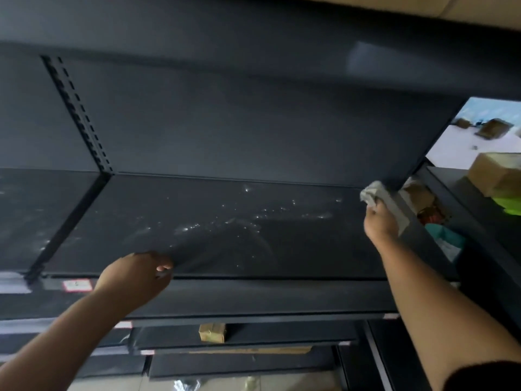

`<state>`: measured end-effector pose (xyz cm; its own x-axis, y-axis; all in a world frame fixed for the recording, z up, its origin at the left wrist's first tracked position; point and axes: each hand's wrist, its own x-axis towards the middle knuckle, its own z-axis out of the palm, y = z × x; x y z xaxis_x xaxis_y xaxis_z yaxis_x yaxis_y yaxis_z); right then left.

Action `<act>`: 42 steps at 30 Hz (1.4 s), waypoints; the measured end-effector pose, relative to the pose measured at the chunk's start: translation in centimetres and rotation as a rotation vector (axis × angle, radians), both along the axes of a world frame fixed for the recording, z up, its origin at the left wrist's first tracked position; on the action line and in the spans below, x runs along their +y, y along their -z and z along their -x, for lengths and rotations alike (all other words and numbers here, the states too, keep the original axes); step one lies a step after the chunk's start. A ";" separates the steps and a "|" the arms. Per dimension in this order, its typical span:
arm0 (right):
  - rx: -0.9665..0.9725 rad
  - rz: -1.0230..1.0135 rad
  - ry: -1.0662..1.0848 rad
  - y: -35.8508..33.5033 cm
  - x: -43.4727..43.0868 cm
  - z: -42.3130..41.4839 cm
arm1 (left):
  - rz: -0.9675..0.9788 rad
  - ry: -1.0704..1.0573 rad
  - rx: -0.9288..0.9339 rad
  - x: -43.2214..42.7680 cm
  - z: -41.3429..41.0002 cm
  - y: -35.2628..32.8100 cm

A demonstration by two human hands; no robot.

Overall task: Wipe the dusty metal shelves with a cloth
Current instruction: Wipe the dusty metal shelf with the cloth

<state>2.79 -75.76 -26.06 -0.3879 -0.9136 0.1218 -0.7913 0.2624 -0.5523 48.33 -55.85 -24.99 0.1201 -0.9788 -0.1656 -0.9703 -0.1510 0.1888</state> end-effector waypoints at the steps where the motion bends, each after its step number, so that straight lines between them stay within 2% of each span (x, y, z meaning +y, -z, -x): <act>1: 0.087 -0.097 -0.040 1.4 -0.6 -1.4 | 0.014 -0.002 -0.007 -0.1 0.0 0.1; 4: 0.255 -0.129 -0.197 4.1 -1.4 -9.3 | 0.039 -0.014 -0.025 -0.3 0.1 0.5; 7: 0.135 -0.055 -0.447 3.6 0.8 -20.1 | 0.049 -0.025 -0.044 -0.4 0.2 0.9; 9: -0.165 -0.140 -0.574 2.2 2.4 -25.5 | 0.053 -0.031 -0.061 -0.3 0.5 1.0; 12: -0.996 -0.361 -0.561 -0.6 2.7 -28.5 | 0.044 -0.032 -0.059 -0.2 0.9 1.0; 13: -1.186 -0.393 -0.529 -1.4 2.3 -28.1 | 0.041 -0.028 -0.054 -0.1 0.9 1.1; 14: -1.280 -0.395 -0.493 -2.0 1.7 -26.9 | 0.039 -0.026 -0.047 -0.1 0.9 1.0; 16: -1.287 -0.321 -0.418 -3.2 -0.1 -23.6 | 0.032 -0.018 -0.035 -0.1 0.7 1.0; 18: -1.262 -0.159 -0.301 -4.2 -2.1 -19.2 | 0.028 -0.005 -0.014 -0.1 0.7 0.6; 20: -1.142 0.045 -0.132 -4.3 -4.0 -14.9 | 0.022 0.007 -0.005 0.0 0.7 0.2; 22: -0.885 0.213 -0.008 -4.3 -4.6 -11.7 | 0.024 0.024 -0.009 0.0 0.6 0.1; 24: -0.507 0.287 0.048 -3.6 -4.3 -10.5 | 0.025 0.032 0.013 0.2 0.3 0.3; 26: -0.218 0.238 0.018 -1.8 -3.9 -11.5 | 0.033 0.059 0.045 0.6 -0.3 0.8; 29: 0.057 -0.041 -0.178 1.9 -3.8 -17.1 | 0.053 0.128 0.111 1.5 -1.8 1.5; 31: 0.180 -0.133 -0.329 3.3 -3.9 -22.9 | 0.072 0.205 0.141 2.5 -3.2 2.2; 34: 0.093 -0.118 -0.570 3.1 -2.4 -32.7 | 0.129 0.237 0.132 3.9 -5.6 3.3; 35: -0.023 -0.149 -0.667 2.8 -1.7 -35.9 | 0.156 0.222 0.137 4.3 -6.5 3.5; 37: -0.378 -0.279 -0.798 1.1 0.2 -40.9 | 0.180 0.195 0.140 4.9 -8.3 3.6; 40: -0.917 -0.379 -0.648 -0.7 1.0 -44.5 | 0.197 0.184 0.056 5.5 -10.9 3.4; 42: -1.083 -0.362 -0.523 -2.4 1.2 -43.8 | 0.179 0.169 0.008 5.7 -12.4 3.1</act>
<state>46.56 -74.55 -23.68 0.2861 -0.9024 -0.3221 -0.0325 0.3268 -0.9445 60.78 -50.11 -28.06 -0.0480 -0.9988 0.0117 -0.9773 0.0494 0.2060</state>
